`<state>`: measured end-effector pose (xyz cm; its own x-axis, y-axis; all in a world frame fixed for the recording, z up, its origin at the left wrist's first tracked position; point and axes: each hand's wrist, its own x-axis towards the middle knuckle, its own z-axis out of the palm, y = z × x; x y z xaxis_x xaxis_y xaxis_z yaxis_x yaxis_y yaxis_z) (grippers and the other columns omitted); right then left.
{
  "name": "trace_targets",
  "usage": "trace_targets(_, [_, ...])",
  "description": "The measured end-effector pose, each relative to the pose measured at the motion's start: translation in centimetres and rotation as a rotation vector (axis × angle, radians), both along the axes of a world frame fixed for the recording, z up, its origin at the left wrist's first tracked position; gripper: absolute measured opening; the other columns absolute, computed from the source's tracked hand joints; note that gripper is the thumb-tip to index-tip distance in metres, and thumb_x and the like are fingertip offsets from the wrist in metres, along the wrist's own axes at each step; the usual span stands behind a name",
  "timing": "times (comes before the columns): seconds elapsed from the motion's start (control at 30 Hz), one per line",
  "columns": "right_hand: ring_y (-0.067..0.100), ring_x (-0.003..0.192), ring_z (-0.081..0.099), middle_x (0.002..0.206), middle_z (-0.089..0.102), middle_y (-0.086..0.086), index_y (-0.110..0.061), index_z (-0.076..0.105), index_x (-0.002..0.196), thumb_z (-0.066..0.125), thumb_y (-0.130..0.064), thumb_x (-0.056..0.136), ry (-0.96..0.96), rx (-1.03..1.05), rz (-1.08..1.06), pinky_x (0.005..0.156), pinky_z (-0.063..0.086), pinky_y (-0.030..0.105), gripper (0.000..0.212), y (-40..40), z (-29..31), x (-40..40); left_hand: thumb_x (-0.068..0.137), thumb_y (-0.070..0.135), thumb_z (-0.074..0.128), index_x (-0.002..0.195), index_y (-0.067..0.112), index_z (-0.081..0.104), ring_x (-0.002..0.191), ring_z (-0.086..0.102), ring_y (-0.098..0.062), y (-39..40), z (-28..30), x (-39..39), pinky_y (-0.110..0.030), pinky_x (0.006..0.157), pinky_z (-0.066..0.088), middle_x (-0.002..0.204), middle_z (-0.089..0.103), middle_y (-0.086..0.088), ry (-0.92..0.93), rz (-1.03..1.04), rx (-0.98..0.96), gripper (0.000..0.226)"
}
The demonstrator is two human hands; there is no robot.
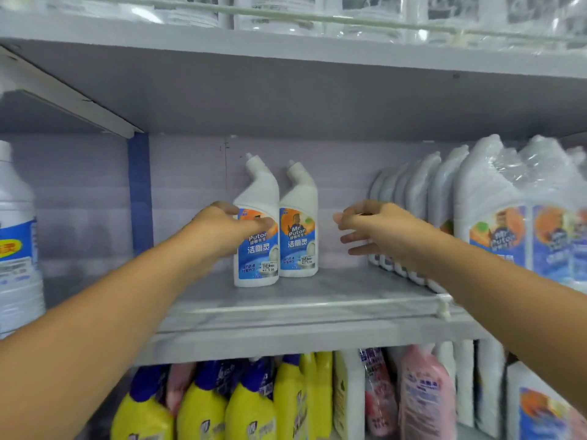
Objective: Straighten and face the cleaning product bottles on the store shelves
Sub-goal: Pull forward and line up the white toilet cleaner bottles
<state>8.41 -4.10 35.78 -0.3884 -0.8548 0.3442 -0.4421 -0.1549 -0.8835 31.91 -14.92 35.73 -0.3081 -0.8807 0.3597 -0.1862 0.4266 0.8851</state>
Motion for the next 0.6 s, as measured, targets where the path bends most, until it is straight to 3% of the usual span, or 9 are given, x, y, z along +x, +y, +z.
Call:
trace_targets(0.1, [0.02, 0.103, 0.073, 0.121, 0.069, 0.007, -0.011, 0.059, 0.126, 0.075, -0.036, 0.089, -0.029, -0.061, 0.106, 0.087, 0.062, 0.042, 0.047, 5.6, -1.0, -0.5, 0.079, 0.049, 0.082, 0.135, 0.029, 0.052, 0.103, 0.063, -0.01, 6.4, -1.5, -1.7, -0.026, 0.074, 0.049, 0.125, 0.061, 0.01, 0.009, 0.055, -0.154, 0.066])
trace_targets(0.2, [0.016, 0.101, 0.074, 0.117, 0.071, 0.004, -0.014, 0.062, 0.123, 0.075, -0.033, 0.089, -0.047, -0.13, 0.151, 0.087, 0.062, 0.041, 0.041, 11.2, -3.2, -2.0, 0.072, 0.06, 0.083, 0.112, 0.044, 0.058, 0.107, 0.066, -0.008, 12.9, -3.8, -4.0, -0.029, 0.087, 0.054, 0.126, 0.062, 0.017, 0.144, -0.033, -0.181, 0.05])
trace_targets(0.3, [0.015, 0.102, 0.074, 0.114, 0.074, 0.001, -0.017, 0.062, 0.125, 0.073, -0.03, 0.09, -0.07, -0.156, 0.177, 0.085, 0.062, 0.037, 0.039, 16.4, -6.4, -4.2, 0.058, 0.069, 0.083, 0.114, 0.046, 0.064, 0.105, 0.071, -0.006, 18.3, -7.5, -6.2, -0.041, 0.099, 0.055, 0.12, 0.068, 0.017, 0.227, -0.088, -0.131, 0.063])
trace_targets(0.5, [0.018, 0.1, 0.075, 0.113, 0.075, 0.004, -0.023, 0.065, 0.12, 0.072, -0.022, 0.091, -0.211, -0.056, 0.143, 0.083, 0.063, 0.038, 0.03, 21.2, -14.0, -9.3, 0.087, 0.027, 0.074, 0.12, 0.023, 0.066, 0.108, 0.072, -0.018, 22.1, -16.7, -11.0, -0.041, 0.092, 0.06, 0.118, 0.071, 0.0, 0.264, -0.093, 0.135, 0.035])
trace_targets(0.6, [0.02, 0.101, 0.074, 0.114, 0.072, 0.006, -0.023, 0.064, 0.121, 0.073, -0.023, 0.091, -0.242, 0.04, 0.084, 0.087, 0.062, 0.044, 0.031, 20.8, -18.2, -12.4, 0.088, 0.03, 0.078, 0.12, 0.024, 0.063, 0.107, 0.071, -0.017, 20.3, -21.0, -13.2, -0.04, 0.09, 0.061, 0.12, 0.068, -0.001, 0.171, -0.048, 0.237, 0.035])
